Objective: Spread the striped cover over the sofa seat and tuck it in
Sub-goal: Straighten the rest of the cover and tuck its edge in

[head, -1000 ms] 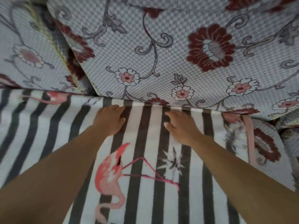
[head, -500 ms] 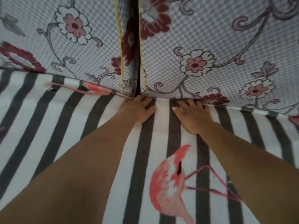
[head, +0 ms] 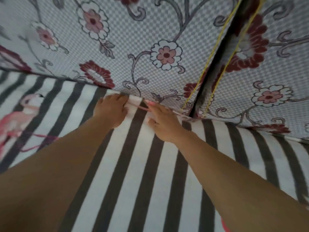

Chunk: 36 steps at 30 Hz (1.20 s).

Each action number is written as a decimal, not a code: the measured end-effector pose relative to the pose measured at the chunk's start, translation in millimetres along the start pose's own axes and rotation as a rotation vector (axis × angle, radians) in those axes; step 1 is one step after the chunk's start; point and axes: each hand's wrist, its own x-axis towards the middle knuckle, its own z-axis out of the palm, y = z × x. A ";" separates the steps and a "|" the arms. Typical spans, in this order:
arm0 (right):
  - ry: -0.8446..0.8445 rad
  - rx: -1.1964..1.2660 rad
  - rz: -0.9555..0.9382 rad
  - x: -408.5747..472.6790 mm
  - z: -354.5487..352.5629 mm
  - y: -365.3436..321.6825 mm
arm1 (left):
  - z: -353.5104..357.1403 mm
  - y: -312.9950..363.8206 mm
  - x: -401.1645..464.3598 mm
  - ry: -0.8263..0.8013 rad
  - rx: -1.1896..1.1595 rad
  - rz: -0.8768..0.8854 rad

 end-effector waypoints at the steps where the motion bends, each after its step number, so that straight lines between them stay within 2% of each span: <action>1: -0.030 -0.010 0.025 11.3 4.5 -5.0 | 1.4 -9.9 2.6 -0.006 -0.012 -0.009; 4: -0.099 -0.110 0.144 37.5 15.2 -13.5 | 4.7 -34.4 13.9 -0.072 -0.037 -0.012; 9: -0.076 -0.262 0.274 60.3 31.0 -20.4 | 22.4 -42.8 37.2 -0.155 0.010 0.008; 12: -0.072 -0.312 0.306 65.2 39.0 -25.5 | 15.6 -39.9 52.5 -0.313 0.017 0.037; 13: -0.084 -0.310 0.322 67.1 38.6 -28.2 | 10.9 -44.5 55.1 -0.350 -0.053 0.050; 14: -0.093 -0.303 0.342 65.5 38.5 -28.1 | 8.9 -48.5 52.8 -0.345 -0.144 0.064; 15: -0.087 -0.303 0.349 67.6 38.1 -32.3 | 5.6 -59.8 49.0 -0.269 -0.214 0.078; 17: -0.034 -0.337 0.351 62.0 41.1 -35.0 | 8.3 -79.9 33.9 -0.026 -0.162 0.113; 19: 0.033 -0.394 0.337 58.2 45.3 -37.7 | 13.6 -110.9 26.2 0.099 -0.079 0.008; 22: 0.091 -0.453 0.323 55.5 50.3 -39.9 | 18.8 -149.9 32.7 -0.004 -0.078 -0.151; 24: 0.127 -0.474 0.314 56.2 52.1 -38.9 | 26.6 -154.0 44.1 -0.068 -0.056 -0.146; 30: 0.170 -0.475 0.298 57.1 55.8 -36.2 | 30.6 -151.7 60.5 -0.124 -0.099 -0.160; 36: 0.074 -0.483 0.317 56.4 50.2 -33.6 | 24.5 -152.4 5.0 0.065 -0.191 -0.225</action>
